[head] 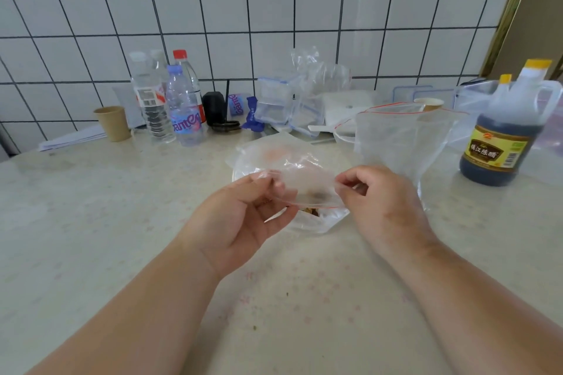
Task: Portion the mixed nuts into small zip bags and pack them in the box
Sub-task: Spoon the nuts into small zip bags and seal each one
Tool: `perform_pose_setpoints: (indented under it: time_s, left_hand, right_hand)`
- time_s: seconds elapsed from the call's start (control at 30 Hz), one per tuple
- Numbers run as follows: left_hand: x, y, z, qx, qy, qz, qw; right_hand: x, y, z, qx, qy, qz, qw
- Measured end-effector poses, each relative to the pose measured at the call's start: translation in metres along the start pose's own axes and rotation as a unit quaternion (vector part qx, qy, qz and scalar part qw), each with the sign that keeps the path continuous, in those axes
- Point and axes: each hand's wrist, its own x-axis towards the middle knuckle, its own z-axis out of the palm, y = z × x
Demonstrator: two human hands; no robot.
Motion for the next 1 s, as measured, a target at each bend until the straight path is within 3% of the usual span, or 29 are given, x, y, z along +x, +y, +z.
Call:
perform_pose_setpoints:
  time_s: [0.13,0.23,0.3,0.4,0.57,0.67,0.73,0.83,0.93,1.0]
  left_hand:
    - [0.000,0.003,-0.001,0.028,0.014,-0.039,0.999]
    - [0.002,0.006,-0.006,0.011,0.027,-0.057,0.998]
    - [0.003,0.007,-0.008,-0.008,0.017,-0.078,0.997]
    - [0.004,0.010,-0.010,-0.035,0.007,-0.102,0.994]
    - [0.002,0.009,-0.006,-0.023,0.001,-0.062,0.998]
    - [0.004,0.002,-0.007,0.076,-0.008,-0.003,0.997]
    - [0.005,-0.004,-0.006,0.171,0.032,0.048,0.984]
    - [0.006,-0.015,-0.002,0.320,0.136,0.110,0.931]
    - [0.008,-0.022,-0.002,0.435,0.237,0.170,0.852]
    - [0.008,-0.020,-0.003,0.450,0.270,0.201,0.827]
  right_hand:
    - [0.000,-0.001,0.000,0.187,-0.069,0.095,0.975]
    - [0.001,-0.007,-0.006,0.432,-0.183,0.175,0.866]
    - [0.002,-0.009,-0.011,0.501,-0.242,0.198,0.807]
    - [0.003,-0.008,-0.015,0.497,-0.282,0.214,0.792]
    - [0.002,-0.013,-0.010,0.516,-0.286,0.206,0.780]
    - [0.001,-0.013,-0.003,0.519,-0.236,0.158,0.806]
    - [0.000,-0.012,0.002,0.489,-0.181,0.148,0.840]
    - [-0.002,-0.010,0.010,0.424,-0.096,0.148,0.888]
    - [-0.006,-0.008,0.015,0.257,-0.044,0.066,0.963]
    - [-0.008,-0.009,0.014,0.158,0.004,0.014,0.987]
